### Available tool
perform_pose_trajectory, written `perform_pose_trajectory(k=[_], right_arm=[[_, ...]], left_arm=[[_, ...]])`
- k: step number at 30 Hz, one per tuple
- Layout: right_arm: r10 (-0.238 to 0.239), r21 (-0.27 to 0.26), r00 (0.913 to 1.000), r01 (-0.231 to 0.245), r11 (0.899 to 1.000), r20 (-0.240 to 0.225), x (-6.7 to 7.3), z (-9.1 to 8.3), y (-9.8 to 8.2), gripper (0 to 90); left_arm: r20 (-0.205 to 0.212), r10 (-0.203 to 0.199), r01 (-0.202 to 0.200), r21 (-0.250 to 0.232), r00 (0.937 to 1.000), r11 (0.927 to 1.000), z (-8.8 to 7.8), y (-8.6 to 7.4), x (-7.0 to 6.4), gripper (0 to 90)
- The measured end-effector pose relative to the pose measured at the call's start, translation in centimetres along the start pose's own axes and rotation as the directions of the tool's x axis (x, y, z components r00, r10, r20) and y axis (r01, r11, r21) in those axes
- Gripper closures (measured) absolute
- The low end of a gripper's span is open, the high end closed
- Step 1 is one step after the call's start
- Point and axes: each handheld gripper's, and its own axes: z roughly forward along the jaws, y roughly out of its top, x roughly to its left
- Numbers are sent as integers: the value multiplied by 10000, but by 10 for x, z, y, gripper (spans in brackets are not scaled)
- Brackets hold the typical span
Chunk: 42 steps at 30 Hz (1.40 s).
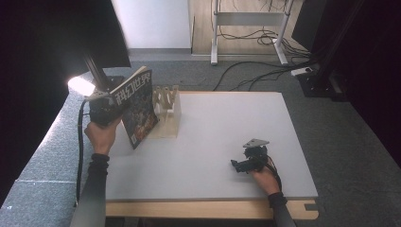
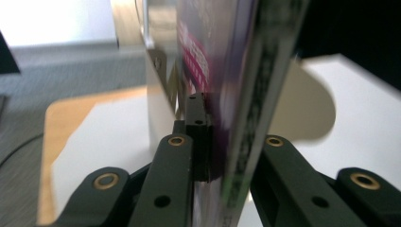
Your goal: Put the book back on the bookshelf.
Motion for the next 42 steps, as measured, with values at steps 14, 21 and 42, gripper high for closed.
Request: perform_pose_trajectory(k=[14, 21, 42], right_arm=[[15, 11, 10000, -15, 10000, -25, 0, 0, 0, 0], [5, -2, 10000, -5, 10000, -24, 0, 0, 0, 0], [-2, 17, 10000, 2, 10000, -20, 0, 0, 1, 0]], left_arm=[[63, 33, -38, 778, 10000, 9970, -4, 4, -1, 828], [-104, -343, 339, -369, 9994, 9987, 12, 4, 1, 827], [557, -410, 411, -3, 9976, 9992, 13, -9, 8, 176]])
